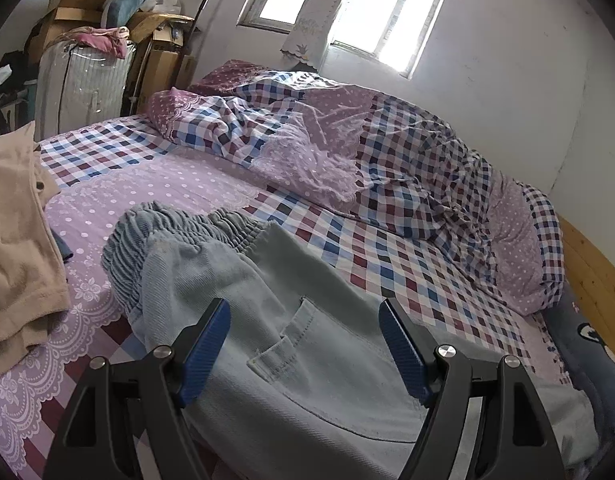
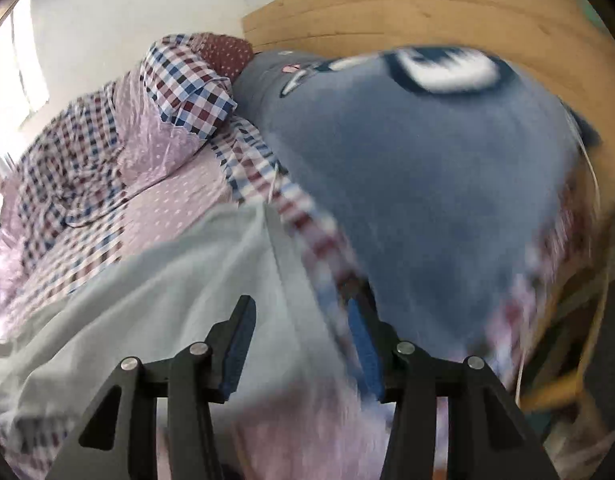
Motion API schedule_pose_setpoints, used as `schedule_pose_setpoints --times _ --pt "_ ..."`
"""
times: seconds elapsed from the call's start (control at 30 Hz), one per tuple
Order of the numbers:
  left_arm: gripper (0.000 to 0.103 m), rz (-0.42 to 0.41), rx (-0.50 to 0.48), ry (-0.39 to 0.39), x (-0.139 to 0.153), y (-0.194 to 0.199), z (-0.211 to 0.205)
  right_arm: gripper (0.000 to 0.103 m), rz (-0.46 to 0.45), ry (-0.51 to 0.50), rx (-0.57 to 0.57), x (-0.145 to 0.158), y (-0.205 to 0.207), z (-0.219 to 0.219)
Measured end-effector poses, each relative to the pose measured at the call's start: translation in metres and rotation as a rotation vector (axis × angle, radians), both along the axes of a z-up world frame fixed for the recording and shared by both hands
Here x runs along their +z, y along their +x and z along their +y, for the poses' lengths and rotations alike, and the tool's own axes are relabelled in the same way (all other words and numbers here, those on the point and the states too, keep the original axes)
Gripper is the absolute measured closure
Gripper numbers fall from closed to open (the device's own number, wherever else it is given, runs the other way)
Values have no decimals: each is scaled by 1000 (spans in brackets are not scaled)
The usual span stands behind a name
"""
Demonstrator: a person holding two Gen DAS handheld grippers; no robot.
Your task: Fold clothes
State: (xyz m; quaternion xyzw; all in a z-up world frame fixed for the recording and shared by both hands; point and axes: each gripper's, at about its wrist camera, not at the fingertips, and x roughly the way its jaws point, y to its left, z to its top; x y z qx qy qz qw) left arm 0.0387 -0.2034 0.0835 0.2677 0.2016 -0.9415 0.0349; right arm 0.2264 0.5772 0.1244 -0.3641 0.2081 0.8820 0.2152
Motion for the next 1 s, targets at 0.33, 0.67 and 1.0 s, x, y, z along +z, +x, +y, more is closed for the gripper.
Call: schedule_pose_setpoints --times 0.33,0.67,1.0 --pt "23 -11 -22 8 -4 -1 7 53 7 -156 -11 -66 4 -20" --pt "23 -35 -43 14 -8 -10 10 84 58 -311 -100 -86 -21 3" --pt "23 -69 -54 26 -12 -14 12 92 113 -153 -31 1 -8 13"
